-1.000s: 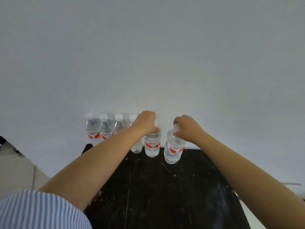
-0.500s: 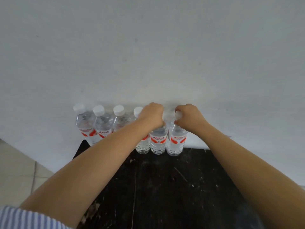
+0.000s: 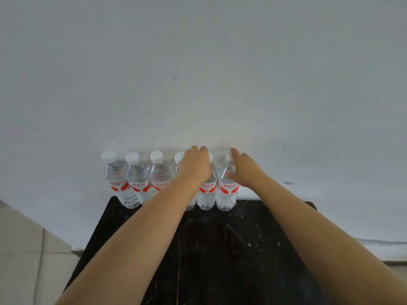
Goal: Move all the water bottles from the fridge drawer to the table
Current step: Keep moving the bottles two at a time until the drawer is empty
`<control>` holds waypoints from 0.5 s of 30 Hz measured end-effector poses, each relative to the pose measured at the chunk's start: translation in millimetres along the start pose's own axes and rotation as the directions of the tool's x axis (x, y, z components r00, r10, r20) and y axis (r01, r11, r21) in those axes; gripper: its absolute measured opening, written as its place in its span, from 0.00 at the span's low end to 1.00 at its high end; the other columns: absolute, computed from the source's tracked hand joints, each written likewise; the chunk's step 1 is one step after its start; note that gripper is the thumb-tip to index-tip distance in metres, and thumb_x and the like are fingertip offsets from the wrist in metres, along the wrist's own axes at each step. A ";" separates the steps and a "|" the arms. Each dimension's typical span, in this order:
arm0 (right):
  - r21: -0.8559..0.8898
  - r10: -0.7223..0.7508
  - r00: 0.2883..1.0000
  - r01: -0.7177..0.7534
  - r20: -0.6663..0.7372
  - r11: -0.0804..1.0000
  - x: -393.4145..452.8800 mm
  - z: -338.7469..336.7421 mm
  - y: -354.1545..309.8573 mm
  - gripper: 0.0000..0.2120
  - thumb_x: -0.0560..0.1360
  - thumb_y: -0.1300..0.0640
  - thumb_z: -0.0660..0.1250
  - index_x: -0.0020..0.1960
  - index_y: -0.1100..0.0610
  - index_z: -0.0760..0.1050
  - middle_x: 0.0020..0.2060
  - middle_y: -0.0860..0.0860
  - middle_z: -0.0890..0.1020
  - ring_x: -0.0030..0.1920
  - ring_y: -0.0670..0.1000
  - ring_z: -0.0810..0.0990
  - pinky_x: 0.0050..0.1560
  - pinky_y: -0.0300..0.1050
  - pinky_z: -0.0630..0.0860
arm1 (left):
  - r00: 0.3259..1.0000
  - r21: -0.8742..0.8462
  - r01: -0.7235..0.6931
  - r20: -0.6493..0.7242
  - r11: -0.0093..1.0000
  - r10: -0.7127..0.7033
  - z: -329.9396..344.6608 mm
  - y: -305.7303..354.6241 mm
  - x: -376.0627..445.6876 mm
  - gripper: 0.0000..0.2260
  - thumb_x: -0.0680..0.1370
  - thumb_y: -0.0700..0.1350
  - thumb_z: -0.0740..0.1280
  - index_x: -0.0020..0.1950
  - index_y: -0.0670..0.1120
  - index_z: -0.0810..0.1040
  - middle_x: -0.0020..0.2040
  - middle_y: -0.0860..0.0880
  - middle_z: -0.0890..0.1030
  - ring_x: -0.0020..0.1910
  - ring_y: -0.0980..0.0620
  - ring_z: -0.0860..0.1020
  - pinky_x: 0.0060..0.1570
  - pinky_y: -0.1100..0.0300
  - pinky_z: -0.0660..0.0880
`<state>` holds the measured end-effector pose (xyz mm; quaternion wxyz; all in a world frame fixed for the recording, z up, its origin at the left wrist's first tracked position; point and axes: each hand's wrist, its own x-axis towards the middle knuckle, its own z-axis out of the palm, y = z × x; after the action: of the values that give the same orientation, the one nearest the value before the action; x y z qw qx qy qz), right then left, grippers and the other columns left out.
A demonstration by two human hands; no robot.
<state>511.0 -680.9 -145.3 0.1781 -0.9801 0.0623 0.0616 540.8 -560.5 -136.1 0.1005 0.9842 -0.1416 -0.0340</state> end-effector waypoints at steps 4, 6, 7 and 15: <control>-0.076 0.008 1.000 -0.006 0.017 0.997 -48.4 -26.5 7.0 0.23 0.78 0.58 0.61 0.72 0.59 0.61 0.68 0.60 0.69 0.64 0.59 0.73 0.64 0.48 0.72 | 0.999 0.087 -0.003 -0.033 0.996 0.006 -25.9 10.3 -44.2 0.16 0.79 0.41 0.60 0.66 0.39 0.69 0.63 0.40 0.72 0.63 0.43 0.70 0.59 0.54 0.71; -0.101 0.008 1.000 -0.008 -0.005 0.995 -78.5 -49.9 7.8 0.22 0.78 0.56 0.60 0.71 0.59 0.64 0.69 0.58 0.68 0.66 0.58 0.72 0.66 0.48 0.70 | 0.999 0.136 -0.012 -0.033 0.991 0.017 -45.3 21.1 -70.4 0.15 0.79 0.39 0.59 0.66 0.39 0.70 0.63 0.41 0.72 0.63 0.43 0.70 0.58 0.54 0.71; -0.110 0.000 1.000 -0.003 -0.031 0.994 -93.8 -62.7 8.5 0.22 0.78 0.55 0.60 0.70 0.59 0.65 0.69 0.58 0.68 0.67 0.57 0.71 0.66 0.48 0.69 | 0.999 0.153 -0.015 -0.033 0.988 0.020 -55.8 28.6 -84.2 0.15 0.79 0.39 0.59 0.66 0.39 0.70 0.63 0.41 0.72 0.63 0.44 0.70 0.58 0.54 0.71; -0.113 0.008 0.961 -0.041 -0.278 0.993 -244.3 -156.3 33.8 0.19 0.79 0.54 0.59 0.68 0.58 0.69 0.67 0.56 0.70 0.68 0.56 0.69 0.66 0.49 0.67 | 0.973 0.288 -0.189 -0.074 0.939 0.219 -123.5 118.3 -196.9 0.14 0.79 0.37 0.58 0.64 0.39 0.73 0.63 0.41 0.73 0.64 0.43 0.71 0.57 0.54 0.73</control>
<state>281.0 -743.5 23.3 0.1087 -0.9870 0.0949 -0.0702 331.8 -592.2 16.7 -0.0288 0.9689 -0.2409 0.0486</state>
